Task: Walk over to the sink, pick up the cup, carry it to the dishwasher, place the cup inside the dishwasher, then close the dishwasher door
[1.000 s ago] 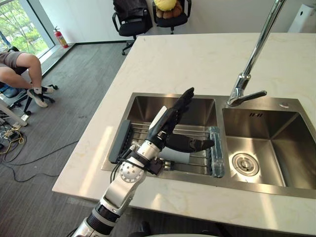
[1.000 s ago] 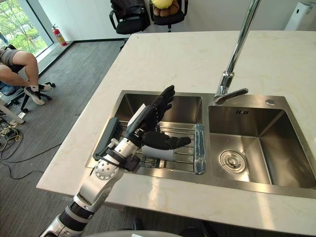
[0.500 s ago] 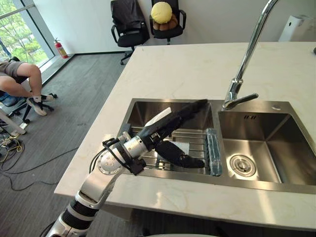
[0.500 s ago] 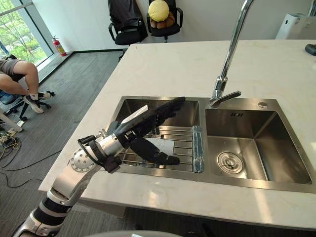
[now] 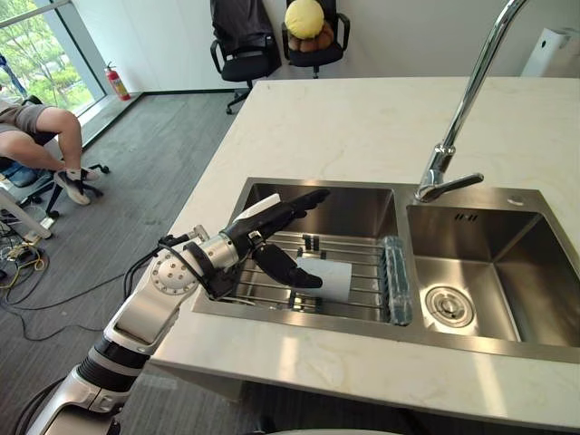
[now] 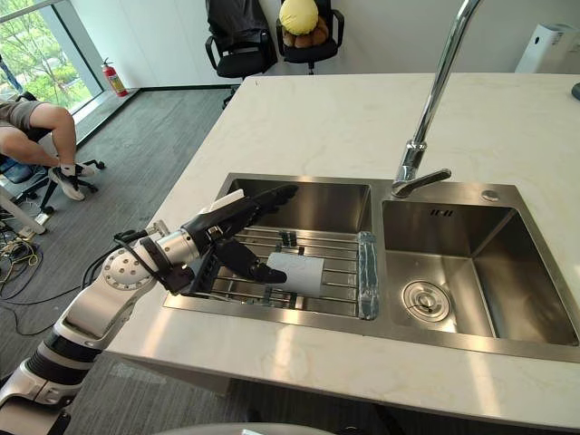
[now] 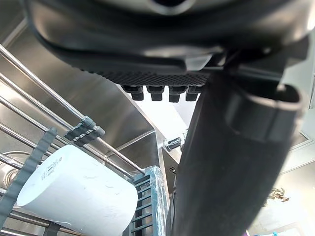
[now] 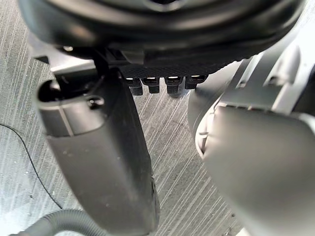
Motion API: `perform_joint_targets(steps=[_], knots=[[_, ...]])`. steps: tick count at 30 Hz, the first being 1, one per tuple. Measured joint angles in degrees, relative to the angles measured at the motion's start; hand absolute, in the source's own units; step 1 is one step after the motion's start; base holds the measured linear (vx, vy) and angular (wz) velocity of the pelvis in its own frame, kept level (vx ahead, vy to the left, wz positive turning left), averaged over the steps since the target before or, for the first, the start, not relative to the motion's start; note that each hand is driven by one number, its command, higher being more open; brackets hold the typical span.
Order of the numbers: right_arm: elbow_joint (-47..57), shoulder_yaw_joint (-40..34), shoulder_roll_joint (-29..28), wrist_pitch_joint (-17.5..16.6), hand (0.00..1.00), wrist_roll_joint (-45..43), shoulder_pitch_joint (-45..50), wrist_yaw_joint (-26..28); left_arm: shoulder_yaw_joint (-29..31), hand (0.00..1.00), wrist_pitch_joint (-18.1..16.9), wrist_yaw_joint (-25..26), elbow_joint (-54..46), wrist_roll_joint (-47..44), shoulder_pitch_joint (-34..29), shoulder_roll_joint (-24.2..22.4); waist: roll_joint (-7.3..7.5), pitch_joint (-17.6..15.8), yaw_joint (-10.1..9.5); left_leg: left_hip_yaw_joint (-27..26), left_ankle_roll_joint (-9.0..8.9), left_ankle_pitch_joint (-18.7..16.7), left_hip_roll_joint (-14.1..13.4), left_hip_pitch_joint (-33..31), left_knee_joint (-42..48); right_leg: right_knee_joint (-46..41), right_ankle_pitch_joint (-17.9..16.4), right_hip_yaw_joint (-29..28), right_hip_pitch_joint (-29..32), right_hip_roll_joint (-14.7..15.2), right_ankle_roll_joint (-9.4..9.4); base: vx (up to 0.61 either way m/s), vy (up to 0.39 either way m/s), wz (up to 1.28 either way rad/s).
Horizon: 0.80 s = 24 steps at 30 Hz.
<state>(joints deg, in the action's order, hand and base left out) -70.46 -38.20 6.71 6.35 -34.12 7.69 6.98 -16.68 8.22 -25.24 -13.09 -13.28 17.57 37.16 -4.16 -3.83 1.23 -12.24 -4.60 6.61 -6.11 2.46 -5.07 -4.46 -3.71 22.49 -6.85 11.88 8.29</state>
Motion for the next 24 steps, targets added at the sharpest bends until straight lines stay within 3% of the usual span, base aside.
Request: perform_joint_targets(steps=[16, 24], knots=[[-0.1, -0.4, -0.1, 1.1, 1.00, -0.2, -0.5, 0.3, -4.3, 1.00, -1.1, -2.5, 2.8, 6.3, 0.1, 2.1, 0.83, 0.4, 0.15, -2.1, -0.14, 0.3, -0.8, -0.1, -0.2, 0.7, 1.2, -2.1, 1.1, -0.8, -0.41, -0.02, -0.001, -0.06], [-0.1, -0.3, -0.1, 1.1, 1.00, -0.6, -0.7, 0.5, -5.2, 1.00, -2.4, 1.2, 5.1, 7.2, 0.1, 2.0, 1.33, 0.4, 0.38, -2.7, -0.13, 0.3, -0.9, -0.1, -0.2, 0.8, 1.5, -3.0, 1.6, -0.9, -0.47, -0.01, 0.002, -0.05]])
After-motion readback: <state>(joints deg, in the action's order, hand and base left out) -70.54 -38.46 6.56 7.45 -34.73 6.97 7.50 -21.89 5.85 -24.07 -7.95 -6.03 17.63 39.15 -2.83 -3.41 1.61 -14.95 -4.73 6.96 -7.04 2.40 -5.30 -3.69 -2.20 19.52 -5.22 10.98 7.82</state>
